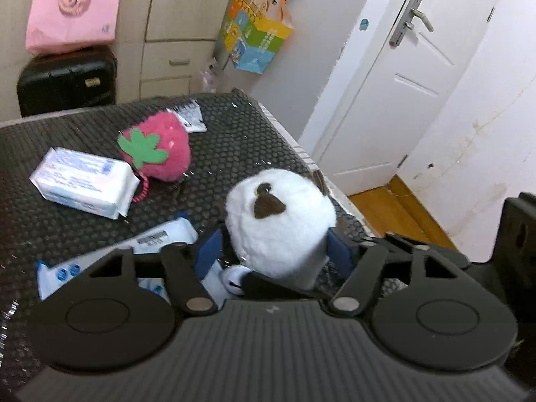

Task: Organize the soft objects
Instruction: 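Grasp the white plush cat with the left gripper, then lift the white plush cat and carry it over the pink box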

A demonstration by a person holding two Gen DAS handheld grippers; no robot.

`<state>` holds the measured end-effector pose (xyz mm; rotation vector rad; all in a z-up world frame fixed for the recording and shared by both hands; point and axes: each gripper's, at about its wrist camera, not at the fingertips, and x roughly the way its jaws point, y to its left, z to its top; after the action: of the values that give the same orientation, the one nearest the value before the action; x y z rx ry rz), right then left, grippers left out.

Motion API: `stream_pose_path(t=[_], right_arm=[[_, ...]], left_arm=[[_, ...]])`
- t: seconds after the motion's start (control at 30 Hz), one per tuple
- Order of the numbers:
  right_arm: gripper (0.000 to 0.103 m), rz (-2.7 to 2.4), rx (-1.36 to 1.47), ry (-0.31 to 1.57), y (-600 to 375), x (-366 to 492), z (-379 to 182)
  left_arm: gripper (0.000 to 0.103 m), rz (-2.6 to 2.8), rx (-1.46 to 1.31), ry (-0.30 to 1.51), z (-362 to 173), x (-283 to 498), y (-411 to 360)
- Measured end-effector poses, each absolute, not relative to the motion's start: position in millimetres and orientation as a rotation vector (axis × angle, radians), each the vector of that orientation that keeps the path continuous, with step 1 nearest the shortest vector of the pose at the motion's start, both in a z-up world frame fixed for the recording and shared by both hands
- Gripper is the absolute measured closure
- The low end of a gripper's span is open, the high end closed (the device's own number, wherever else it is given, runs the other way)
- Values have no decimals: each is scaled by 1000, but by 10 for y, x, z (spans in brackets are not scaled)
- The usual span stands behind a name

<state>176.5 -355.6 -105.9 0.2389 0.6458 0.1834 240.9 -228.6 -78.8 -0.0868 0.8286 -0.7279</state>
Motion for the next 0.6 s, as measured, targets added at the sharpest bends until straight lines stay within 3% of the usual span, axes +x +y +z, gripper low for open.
stream_pose_path(t=[0.1, 0.6], right_arm=[[40, 183, 194, 621, -3515, 1737, -1076], [43, 165, 106, 542, -3297, 1335, -810]], left_arm=[[49, -730, -83, 820, -796, 2372, -2308], [49, -707, -45, 717, -511, 1845, -2138]])
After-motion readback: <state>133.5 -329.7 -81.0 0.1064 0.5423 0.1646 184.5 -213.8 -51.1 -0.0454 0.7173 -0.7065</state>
